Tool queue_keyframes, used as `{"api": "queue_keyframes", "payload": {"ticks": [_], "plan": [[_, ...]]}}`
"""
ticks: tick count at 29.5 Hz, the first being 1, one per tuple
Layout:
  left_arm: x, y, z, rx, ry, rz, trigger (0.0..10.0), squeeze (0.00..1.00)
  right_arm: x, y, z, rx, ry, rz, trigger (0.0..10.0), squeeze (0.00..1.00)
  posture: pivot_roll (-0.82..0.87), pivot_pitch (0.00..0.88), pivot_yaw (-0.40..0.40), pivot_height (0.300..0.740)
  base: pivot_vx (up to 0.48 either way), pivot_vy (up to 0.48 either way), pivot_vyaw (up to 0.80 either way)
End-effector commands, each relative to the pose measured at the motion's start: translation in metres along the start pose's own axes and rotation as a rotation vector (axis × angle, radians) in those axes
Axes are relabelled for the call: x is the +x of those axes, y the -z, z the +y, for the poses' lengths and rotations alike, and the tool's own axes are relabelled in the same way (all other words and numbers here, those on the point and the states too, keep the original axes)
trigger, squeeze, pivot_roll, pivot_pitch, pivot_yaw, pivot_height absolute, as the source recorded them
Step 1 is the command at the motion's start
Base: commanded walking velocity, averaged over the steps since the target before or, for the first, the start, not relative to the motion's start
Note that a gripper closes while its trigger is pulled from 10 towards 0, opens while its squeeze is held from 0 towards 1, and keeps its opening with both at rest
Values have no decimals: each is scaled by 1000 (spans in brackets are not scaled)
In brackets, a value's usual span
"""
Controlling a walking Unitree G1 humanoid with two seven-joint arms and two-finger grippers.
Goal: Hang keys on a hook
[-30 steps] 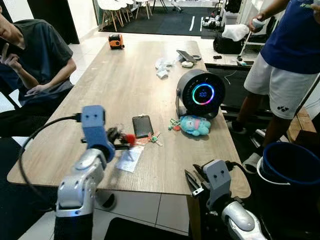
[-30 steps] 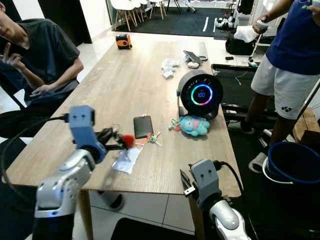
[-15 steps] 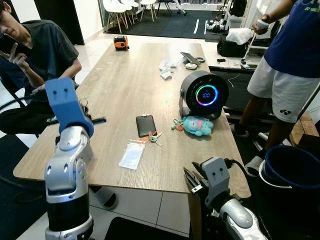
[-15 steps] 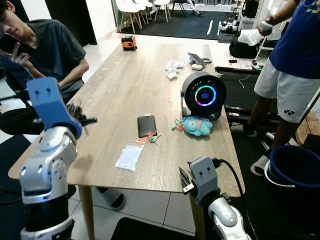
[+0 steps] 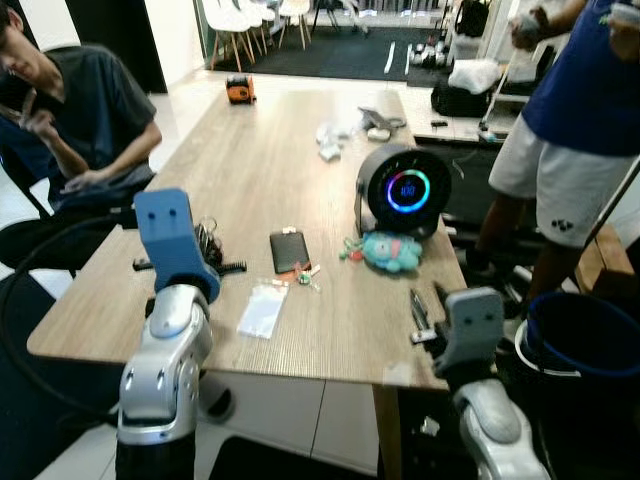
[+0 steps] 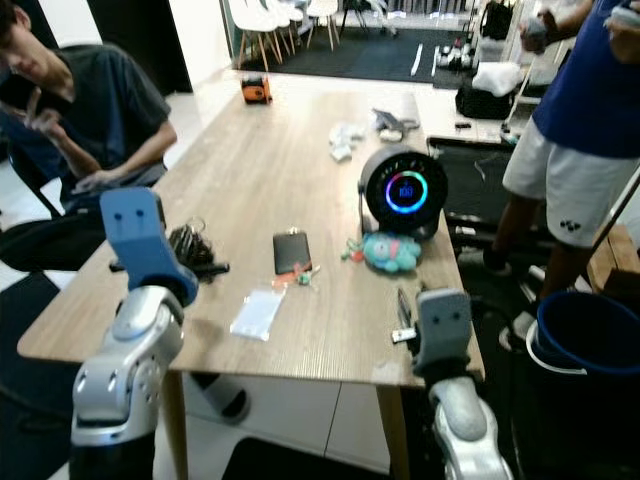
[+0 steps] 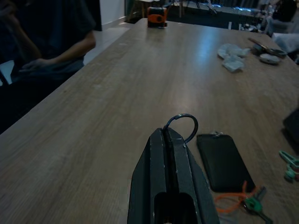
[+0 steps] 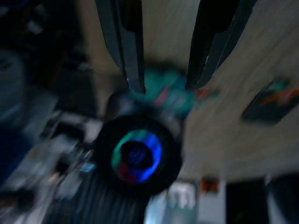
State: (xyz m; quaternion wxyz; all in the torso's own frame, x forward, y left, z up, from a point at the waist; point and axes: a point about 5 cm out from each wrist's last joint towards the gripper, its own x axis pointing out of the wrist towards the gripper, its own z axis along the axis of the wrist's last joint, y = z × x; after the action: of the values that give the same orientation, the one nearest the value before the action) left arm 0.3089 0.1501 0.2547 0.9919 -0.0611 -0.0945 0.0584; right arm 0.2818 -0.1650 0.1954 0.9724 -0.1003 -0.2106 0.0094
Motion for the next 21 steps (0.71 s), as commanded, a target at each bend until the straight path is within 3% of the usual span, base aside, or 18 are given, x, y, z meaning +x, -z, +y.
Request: {"api": "queue_keyframes", "payload": {"ticks": [1, 12, 21], "plan": [[-1, 3, -4, -13, 14, 3, 10000, 0, 0, -9, -7, -37, 48, -44, 10000, 0, -7, 112, 94, 740, 0, 0, 0], [3, 6, -12, 2, 67, -12, 10000, 0, -11, -4, -13, 33, 164, -12, 10000, 0, -23, 97, 125, 740, 0, 0, 0], [7, 13, -3, 32, 42, 11, 10000, 0, -19, -1, -16, 19, 220, 18, 10000, 0, -37, 90, 140, 740, 0, 0, 0]]}}
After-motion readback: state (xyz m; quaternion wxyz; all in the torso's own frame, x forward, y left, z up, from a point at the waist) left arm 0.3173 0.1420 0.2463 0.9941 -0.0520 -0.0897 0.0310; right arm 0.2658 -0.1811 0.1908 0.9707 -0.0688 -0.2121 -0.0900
